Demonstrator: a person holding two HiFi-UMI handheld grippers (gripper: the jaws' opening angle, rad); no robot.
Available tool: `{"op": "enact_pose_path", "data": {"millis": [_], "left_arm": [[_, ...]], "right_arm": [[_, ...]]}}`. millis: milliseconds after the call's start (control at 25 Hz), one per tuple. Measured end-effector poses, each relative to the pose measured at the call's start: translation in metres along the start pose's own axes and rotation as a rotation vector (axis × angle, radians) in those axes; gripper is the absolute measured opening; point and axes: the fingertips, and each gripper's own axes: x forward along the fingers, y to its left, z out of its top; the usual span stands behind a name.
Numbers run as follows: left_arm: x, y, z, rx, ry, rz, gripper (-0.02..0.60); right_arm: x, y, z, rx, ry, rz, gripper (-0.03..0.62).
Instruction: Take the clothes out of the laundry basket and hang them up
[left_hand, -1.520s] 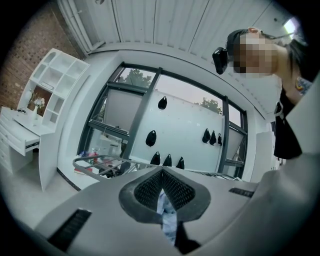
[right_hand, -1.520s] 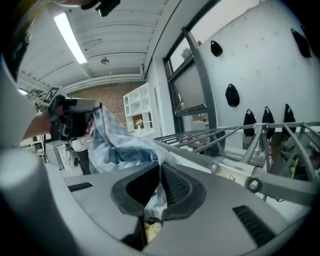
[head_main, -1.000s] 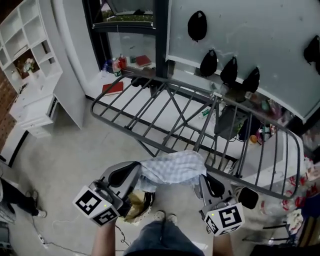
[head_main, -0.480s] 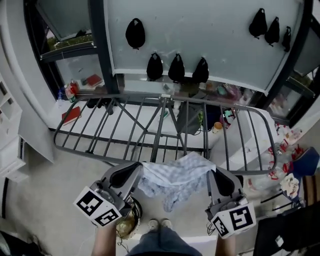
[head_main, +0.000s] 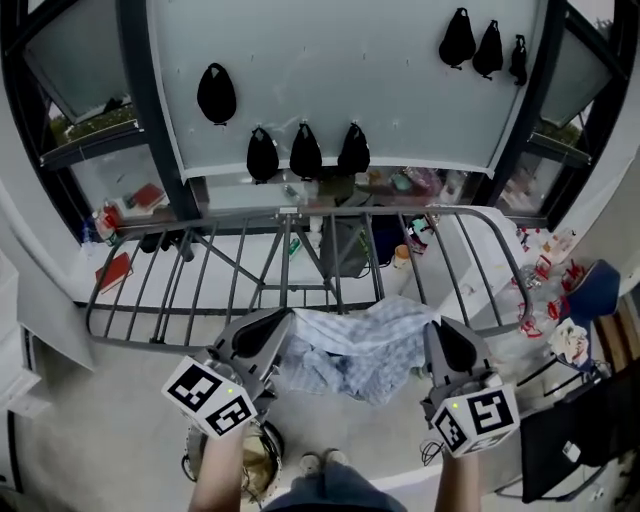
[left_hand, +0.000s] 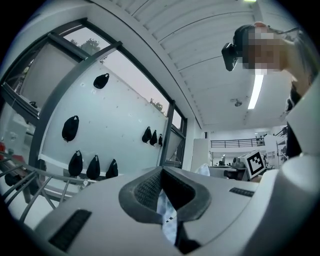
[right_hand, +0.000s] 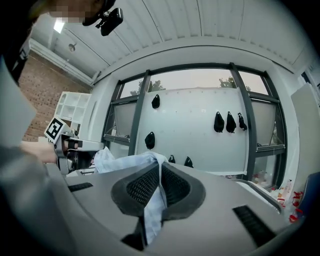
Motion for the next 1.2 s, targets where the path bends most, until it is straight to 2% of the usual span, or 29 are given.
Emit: {"op": "enact_pose_path", "data": {"millis": [280, 680, 920, 1200], "left_arm": [[0.013, 0.011, -0.001, 0.019, -0.002, 0.019, 0.018], [0.032, 0.03, -0.003, 0.106, 0.004, 0.158, 0.019], [0.056, 0.05, -0.009, 0.093, 0.013, 0.173, 0.02], [0.108, 0.08, -0.02, 0.096, 0.026, 0.209, 0.02]], "right_arm": [[0.007, -0.005, -0.004, 0.02, -0.013, -0.042, 0.017], [0.03, -0.016, -0.007, 0.042, -0.025, -0.106, 0.017], [0.059, -0.034, -0.01, 0.048, -0.022, -0.104, 0.017], [0.112, -0.07, -0.019, 0.05, -0.003, -0.074, 0.017]]}}
